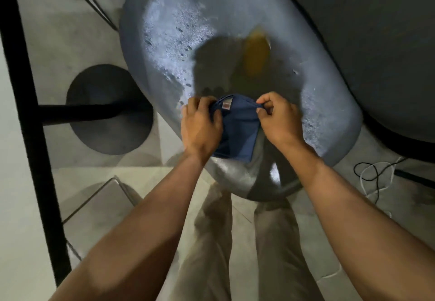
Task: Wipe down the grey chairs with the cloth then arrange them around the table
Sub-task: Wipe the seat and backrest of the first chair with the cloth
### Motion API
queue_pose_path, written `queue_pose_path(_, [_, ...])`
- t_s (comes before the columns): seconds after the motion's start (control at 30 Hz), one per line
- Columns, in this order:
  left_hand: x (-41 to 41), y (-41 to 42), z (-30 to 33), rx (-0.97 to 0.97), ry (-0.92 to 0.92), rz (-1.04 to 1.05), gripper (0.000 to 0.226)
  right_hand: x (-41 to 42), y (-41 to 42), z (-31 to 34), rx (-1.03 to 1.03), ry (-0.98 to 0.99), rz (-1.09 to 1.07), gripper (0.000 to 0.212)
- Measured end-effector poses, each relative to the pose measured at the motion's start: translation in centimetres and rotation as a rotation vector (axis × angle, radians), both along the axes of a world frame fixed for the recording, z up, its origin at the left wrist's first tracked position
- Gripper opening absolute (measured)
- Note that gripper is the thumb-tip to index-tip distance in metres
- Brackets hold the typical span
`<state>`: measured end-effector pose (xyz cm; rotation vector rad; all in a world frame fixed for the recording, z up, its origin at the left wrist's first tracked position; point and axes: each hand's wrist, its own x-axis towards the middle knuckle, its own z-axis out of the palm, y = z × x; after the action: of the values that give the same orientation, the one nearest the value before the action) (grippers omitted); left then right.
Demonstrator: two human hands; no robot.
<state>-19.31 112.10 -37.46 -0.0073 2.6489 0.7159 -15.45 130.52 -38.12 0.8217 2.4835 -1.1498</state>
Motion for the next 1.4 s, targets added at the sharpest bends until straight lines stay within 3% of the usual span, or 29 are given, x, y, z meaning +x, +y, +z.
queue_pose_path(0.13, [2.6, 1.5, -1.5, -0.097, 0.097, -0.15, 0.063, 1.0, 0.7, -0.8, 0.103, 0.015, 0.053, 0.024])
queue_pose_path(0.33, [6.7, 2.8, -4.9, -0.259, 0.047, -0.45, 0.062, 2.2, 1.8, -2.4, 0.332, 0.112, 0.079, 0.035])
queue_pose_path(0.47, [6.6, 1.2, -7.1, -0.301, 0.073, -0.516, 0.063, 2.5, 2.8, -4.4, 0.427, 0.024, 0.144, 0.051])
queue_pose_path(0.67, [2.6, -0.5, -8.6, -0.427, 0.138, -0.379, 0.061, 2.4, 3.2, -6.2, 0.511, -0.05, 0.219, 0.061])
queue_pose_path(0.93, [-9.0, -0.9, -9.4, -0.476, 0.223, -0.107, 0.059, 2.4, 2.8, -7.4, 0.646, -0.119, 0.278, 0.064])
queue_pose_path(1.2, [-17.4, 3.4, -9.1, -0.464, 0.282, -0.158, 0.06, 2.6, 2.4, -7.8, 0.7, -0.111, 0.265, 0.064])
queue_pose_path(1.4, [-18.3, 5.7, -9.2, -0.464, 0.319, -0.329, 0.059, 2.4, 2.5, -7.6, 0.687, -0.082, 0.239, 0.064])
